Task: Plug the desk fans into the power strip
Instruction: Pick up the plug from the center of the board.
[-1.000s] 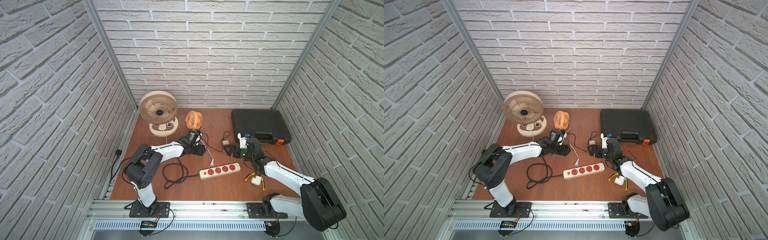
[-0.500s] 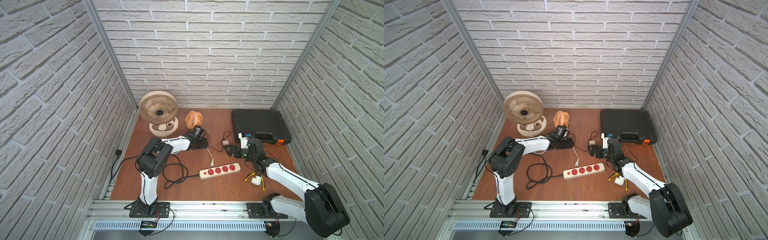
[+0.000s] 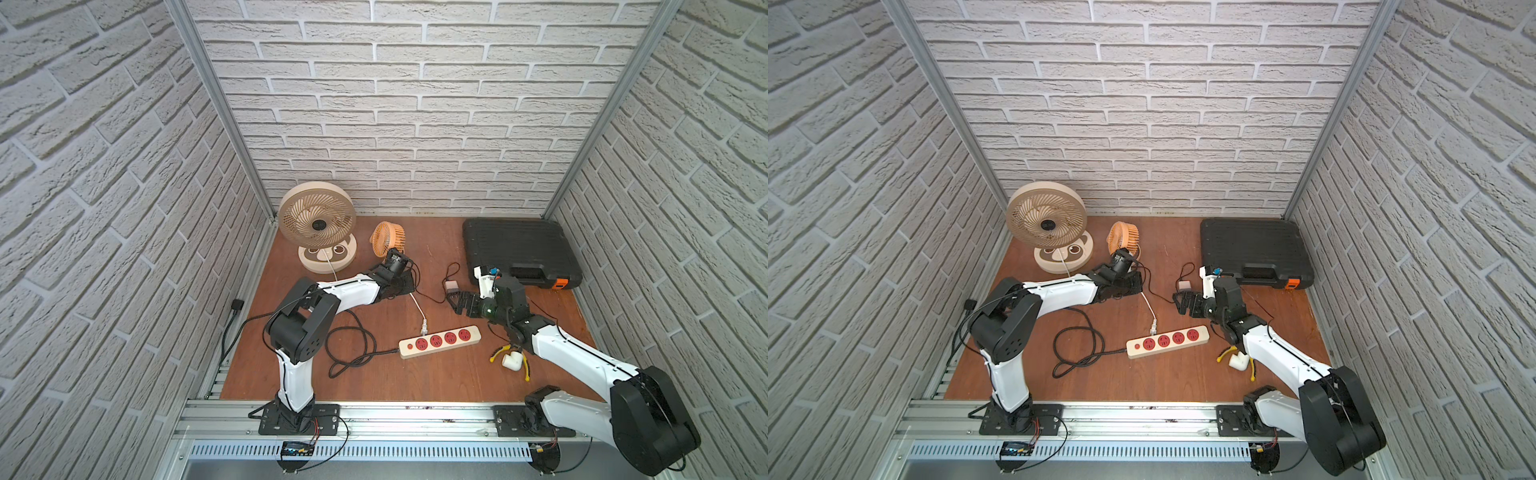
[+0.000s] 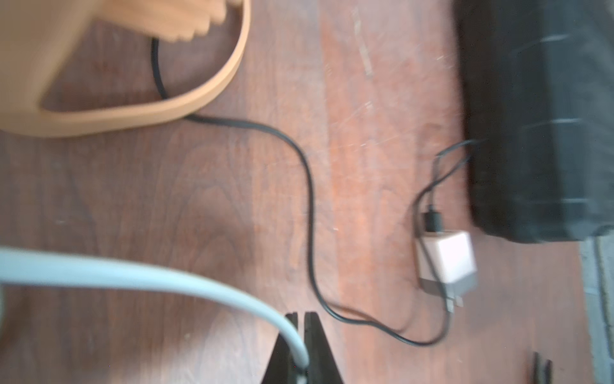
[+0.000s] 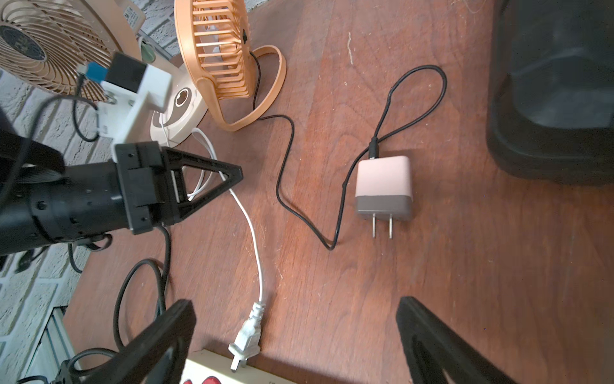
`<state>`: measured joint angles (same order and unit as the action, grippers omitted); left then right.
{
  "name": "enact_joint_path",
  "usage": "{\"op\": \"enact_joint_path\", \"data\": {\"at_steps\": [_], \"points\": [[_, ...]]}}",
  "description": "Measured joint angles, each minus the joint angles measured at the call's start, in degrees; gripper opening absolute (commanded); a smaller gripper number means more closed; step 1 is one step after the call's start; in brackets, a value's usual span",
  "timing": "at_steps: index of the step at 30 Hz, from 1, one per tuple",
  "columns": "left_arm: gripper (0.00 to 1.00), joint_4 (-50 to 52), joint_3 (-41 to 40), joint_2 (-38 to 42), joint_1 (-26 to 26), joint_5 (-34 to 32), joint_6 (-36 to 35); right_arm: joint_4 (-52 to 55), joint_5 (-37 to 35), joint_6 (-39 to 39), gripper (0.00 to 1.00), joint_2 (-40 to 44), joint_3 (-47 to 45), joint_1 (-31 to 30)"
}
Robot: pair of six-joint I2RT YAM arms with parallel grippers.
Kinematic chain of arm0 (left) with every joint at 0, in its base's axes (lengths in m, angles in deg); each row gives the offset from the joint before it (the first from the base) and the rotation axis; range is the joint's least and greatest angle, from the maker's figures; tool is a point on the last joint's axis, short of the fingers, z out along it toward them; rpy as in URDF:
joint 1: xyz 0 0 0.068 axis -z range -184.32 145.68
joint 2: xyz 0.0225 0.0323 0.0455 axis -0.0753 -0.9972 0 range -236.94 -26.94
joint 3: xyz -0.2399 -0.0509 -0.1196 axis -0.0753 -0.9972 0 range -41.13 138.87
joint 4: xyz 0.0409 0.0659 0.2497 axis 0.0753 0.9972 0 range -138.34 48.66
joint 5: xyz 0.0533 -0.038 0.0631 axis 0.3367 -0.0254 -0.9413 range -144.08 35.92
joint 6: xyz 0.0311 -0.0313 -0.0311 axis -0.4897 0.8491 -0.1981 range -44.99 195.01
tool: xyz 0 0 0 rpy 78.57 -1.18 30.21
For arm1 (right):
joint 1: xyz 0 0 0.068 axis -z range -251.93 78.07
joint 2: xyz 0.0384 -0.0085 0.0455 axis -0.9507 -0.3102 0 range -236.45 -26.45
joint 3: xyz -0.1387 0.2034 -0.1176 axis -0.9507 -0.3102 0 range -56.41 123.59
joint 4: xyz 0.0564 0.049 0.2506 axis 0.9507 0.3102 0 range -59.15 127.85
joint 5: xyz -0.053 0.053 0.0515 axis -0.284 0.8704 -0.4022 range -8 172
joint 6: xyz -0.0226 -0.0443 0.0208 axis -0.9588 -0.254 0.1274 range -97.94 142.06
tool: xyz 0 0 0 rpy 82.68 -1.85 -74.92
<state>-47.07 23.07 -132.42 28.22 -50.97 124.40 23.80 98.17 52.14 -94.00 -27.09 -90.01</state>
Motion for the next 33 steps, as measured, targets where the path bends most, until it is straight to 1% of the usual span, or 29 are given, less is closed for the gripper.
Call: {"op": "enact_joint_path", "data": {"at_steps": [7,10,14,20,23,27,33], "points": [[0.0,-0.9,-1.4,9.0,2.8,-2.5,0.3,-2.0,3.7,-0.1,0.99,-0.9,0.1,-1.9],[0.0,-1.6,-2.2,11.7,3.6,-3.5,0.5,-4.3,6.4,-0.1,0.94,-1.7,0.1,-2.4],[0.0,-1.7,-3.7,15.2,4.0,-4.2,0.9,-6.4,9.5,-0.4,0.82,-2.2,0.2,-3.7],[0.0,-1.5,-5.7,19.7,4.0,-4.1,1.3,-7.0,10.6,-1.7,0.73,-2.2,0.3,-5.4],[0.0,-1.3,-6.3,22.0,3.5,-2.2,1.3,-6.9,10.8,-2.8,0.71,-2.2,0.5,-6.1],[0.0,-1.1,-6.6,25.2,2.1,2.6,1.3,-7.5,12.2,-4.0,0.71,-2.2,0.6,-6.8],[0.0,-0.7,-6.6,30.7,-2.2,11.4,1.6,-14.8,17.5,-3.8,0.7,-1.2,-1.4,-7.3]]}}
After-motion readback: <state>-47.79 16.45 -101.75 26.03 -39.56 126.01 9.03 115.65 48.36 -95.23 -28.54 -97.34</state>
